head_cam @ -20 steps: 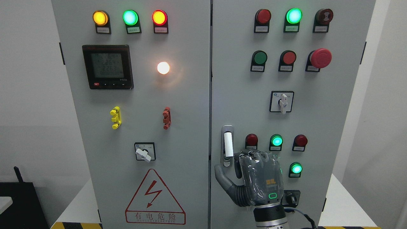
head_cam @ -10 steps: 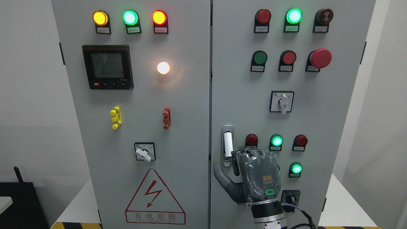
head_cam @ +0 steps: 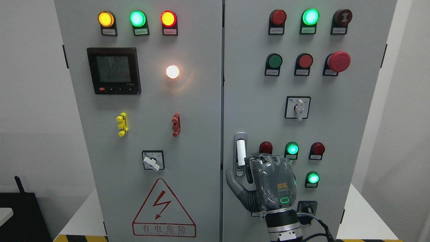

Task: Release door handle

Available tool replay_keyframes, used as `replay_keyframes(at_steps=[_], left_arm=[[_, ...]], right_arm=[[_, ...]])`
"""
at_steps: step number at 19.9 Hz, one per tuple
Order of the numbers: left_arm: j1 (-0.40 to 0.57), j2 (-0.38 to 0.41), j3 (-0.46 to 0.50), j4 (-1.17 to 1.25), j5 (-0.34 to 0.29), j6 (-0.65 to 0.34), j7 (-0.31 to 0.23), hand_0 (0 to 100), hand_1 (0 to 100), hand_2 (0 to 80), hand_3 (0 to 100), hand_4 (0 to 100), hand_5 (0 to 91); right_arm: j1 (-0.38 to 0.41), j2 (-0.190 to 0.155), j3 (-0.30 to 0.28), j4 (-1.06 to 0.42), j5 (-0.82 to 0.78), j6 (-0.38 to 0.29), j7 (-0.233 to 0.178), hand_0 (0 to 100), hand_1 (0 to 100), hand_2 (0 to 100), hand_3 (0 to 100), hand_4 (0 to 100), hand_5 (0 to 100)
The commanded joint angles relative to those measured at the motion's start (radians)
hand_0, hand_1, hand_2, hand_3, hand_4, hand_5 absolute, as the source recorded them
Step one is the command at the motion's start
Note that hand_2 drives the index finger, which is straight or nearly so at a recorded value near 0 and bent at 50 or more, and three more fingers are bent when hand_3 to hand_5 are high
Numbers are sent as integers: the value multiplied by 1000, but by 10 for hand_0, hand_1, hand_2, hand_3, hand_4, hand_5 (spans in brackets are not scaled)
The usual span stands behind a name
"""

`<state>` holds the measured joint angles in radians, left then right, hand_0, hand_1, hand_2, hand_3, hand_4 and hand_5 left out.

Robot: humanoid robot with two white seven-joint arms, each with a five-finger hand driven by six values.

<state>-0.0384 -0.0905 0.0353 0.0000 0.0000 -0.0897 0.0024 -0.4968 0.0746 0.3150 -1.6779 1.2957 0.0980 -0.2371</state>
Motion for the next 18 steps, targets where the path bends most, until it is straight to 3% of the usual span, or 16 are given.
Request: replay_keyframes(at_steps=[1, 18], left_arm=[[0, 0, 0, -9, -28, -1, 1, 120, 389, 0, 0, 0, 0], [0, 0, 0, -9, -28, -1, 1, 120, 389, 0, 0, 0, 0]], right_arm=[[-3, 2, -8, 15, 1, 2, -1, 373, 468, 1000, 1000, 1000, 994], [-12, 8, -13, 26, -3, 32, 1, 465, 490, 1000, 1000, 1000, 992]])
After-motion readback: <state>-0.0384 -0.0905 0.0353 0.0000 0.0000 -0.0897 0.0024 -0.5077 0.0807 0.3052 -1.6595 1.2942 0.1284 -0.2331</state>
